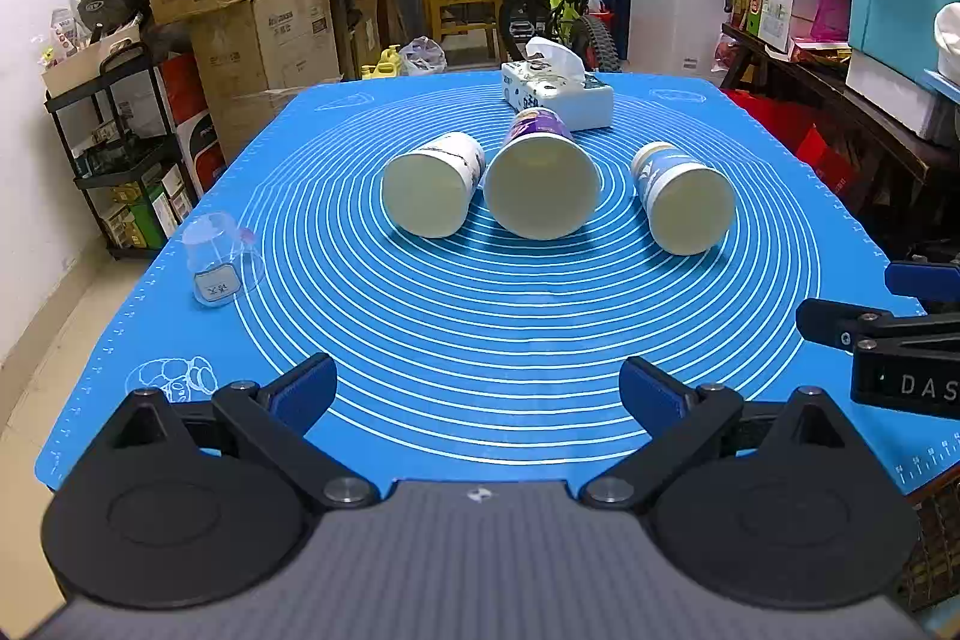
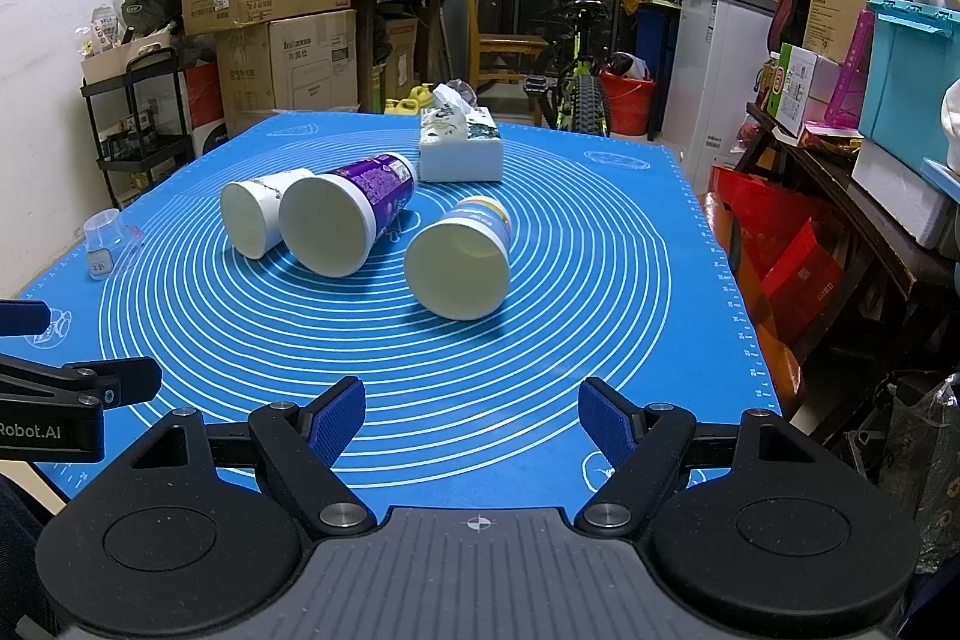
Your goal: Flip cup upside down
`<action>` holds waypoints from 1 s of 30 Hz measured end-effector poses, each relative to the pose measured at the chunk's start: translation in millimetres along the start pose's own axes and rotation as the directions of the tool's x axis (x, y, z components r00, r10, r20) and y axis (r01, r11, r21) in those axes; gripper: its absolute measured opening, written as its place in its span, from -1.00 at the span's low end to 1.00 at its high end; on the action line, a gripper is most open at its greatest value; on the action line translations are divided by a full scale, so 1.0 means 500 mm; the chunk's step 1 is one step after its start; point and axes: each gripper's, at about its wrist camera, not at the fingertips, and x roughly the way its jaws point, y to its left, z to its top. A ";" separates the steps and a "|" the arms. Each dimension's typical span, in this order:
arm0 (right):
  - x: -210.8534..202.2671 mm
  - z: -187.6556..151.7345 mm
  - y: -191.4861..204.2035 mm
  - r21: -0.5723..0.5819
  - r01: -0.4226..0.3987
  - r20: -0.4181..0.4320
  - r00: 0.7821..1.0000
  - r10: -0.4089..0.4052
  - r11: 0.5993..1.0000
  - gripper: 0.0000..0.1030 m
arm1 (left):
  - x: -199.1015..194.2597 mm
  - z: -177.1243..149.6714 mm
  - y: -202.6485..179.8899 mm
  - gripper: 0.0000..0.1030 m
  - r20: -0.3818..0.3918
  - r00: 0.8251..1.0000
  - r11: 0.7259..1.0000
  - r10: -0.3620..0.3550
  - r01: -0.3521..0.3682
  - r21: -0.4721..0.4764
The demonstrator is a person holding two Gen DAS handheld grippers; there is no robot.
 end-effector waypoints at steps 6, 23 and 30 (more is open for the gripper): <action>0.000 0.000 0.000 0.001 0.001 0.000 1.000 -0.001 1.000 0.58 | 0.000 -0.001 0.002 0.93 0.000 1.000 1.000 0.000 0.000 -0.001; 0.028 0.051 0.010 0.000 -0.021 0.060 0.998 0.020 1.000 0.58 | 0.052 0.061 0.049 0.93 0.060 0.998 1.000 -0.007 0.009 -0.028; 0.063 0.090 -0.004 0.031 -0.008 0.087 0.996 0.006 0.999 0.58 | 0.146 0.137 0.083 0.93 0.115 0.993 1.000 0.023 -0.022 -0.011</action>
